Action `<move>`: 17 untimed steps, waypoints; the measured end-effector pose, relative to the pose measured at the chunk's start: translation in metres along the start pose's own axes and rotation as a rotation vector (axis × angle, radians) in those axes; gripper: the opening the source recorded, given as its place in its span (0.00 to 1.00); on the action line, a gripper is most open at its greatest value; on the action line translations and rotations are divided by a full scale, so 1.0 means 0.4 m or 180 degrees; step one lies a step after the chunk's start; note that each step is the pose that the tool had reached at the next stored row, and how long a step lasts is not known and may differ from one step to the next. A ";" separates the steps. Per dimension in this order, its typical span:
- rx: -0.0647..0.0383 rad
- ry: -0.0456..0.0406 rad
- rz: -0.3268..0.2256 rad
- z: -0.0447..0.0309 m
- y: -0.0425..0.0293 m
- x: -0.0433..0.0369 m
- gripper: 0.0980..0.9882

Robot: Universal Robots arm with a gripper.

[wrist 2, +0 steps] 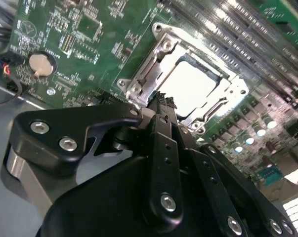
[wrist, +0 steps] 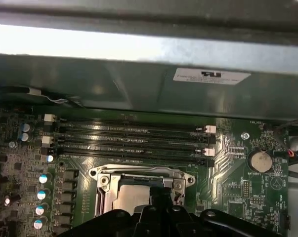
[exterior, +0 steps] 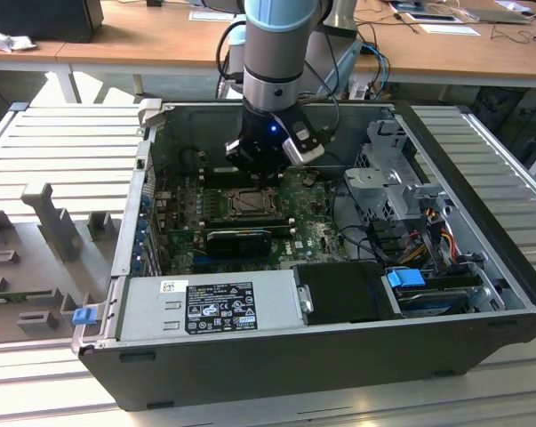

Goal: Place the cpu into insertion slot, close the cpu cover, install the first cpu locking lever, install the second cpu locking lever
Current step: 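Install the second cpu locking lever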

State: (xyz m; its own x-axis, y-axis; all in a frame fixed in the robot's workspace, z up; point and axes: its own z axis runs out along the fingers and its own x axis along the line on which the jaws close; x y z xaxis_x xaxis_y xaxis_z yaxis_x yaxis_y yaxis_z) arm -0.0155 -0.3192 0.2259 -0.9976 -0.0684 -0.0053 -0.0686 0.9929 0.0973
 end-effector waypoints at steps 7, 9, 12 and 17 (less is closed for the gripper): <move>0.0000 0.0000 0.0000 -0.033 -0.041 0.003 0.01; 0.0000 0.0000 0.0000 -0.043 -0.042 0.003 0.01; 0.0000 0.0000 0.0000 -0.045 -0.055 0.004 0.01; 0.0000 0.0000 0.0000 -0.048 -0.101 0.007 0.01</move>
State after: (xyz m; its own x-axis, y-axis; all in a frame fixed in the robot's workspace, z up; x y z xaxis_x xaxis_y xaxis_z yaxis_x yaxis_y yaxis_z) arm -0.0155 -0.3613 0.2413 -0.9976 -0.0684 -0.0052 -0.0686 0.9929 0.0972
